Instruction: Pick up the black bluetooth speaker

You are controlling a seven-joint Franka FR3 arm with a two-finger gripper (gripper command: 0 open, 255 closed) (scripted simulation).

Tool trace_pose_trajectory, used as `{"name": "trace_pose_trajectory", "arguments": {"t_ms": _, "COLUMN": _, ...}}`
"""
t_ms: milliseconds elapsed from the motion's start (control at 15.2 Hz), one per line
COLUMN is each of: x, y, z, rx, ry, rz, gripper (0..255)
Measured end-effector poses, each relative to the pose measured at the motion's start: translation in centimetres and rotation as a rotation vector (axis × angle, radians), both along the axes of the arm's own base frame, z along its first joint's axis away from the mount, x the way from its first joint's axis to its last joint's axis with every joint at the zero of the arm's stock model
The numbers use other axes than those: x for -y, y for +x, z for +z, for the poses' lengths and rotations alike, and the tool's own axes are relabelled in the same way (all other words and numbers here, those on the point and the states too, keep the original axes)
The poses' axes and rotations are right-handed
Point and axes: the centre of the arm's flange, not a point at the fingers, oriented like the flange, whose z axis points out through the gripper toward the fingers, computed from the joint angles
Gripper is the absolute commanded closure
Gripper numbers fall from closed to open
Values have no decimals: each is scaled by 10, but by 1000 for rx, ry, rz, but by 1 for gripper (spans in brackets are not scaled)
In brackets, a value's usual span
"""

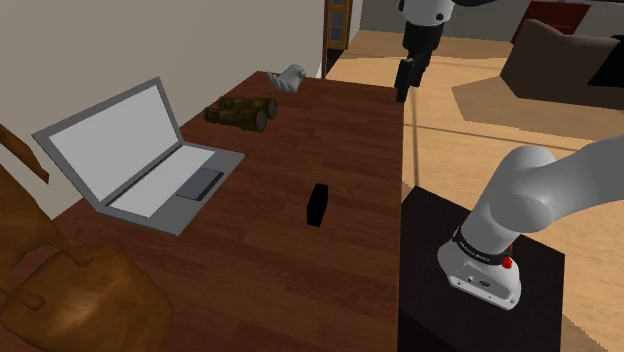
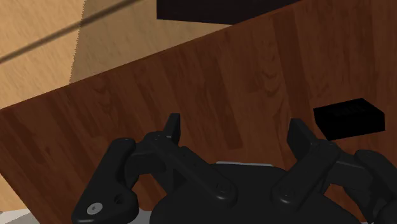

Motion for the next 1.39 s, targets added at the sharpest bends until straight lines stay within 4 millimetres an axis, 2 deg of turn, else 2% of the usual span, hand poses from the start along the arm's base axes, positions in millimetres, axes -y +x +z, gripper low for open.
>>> {"name": "trace_pose_trajectory", "arguments": {"t_ms": 66, "x": 0, "y": 0, "z": 0, "rx": 0, "ry": 0, "rz": 0, "gripper": 0}}
{"name": "trace_pose_trajectory", "arguments": {"t_ms": 264, "x": -15, "y": -3, "z": -19, "rx": 4, "ry": 5, "rz": -89, "gripper": 0}}
{"name": "trace_pose_trajectory", "arguments": {"t_ms": 528, "x": -56, "y": -1, "z": -57, "rx": 11, "ry": 14, "rz": -260, "gripper": 0}}
{"name": "trace_pose_trajectory", "arguments": {"t_ms": 858, "x": -96, "y": 7, "z": -101, "rx": 22, "ry": 27, "rz": -484, "gripper": 0}}
{"name": "trace_pose_trajectory", "arguments": {"t_ms": 990, "x": -116, "y": 16, "z": -120, "rx": 26, "ry": 32, "rz": -573, "gripper": 0}}
{"name": "trace_pose_trajectory", "arguments": {"t_ms": 1386, "x": -158, "y": 43, "z": -175, "rx": 39, "ry": 46, "rz": -844, "gripper": 0}}
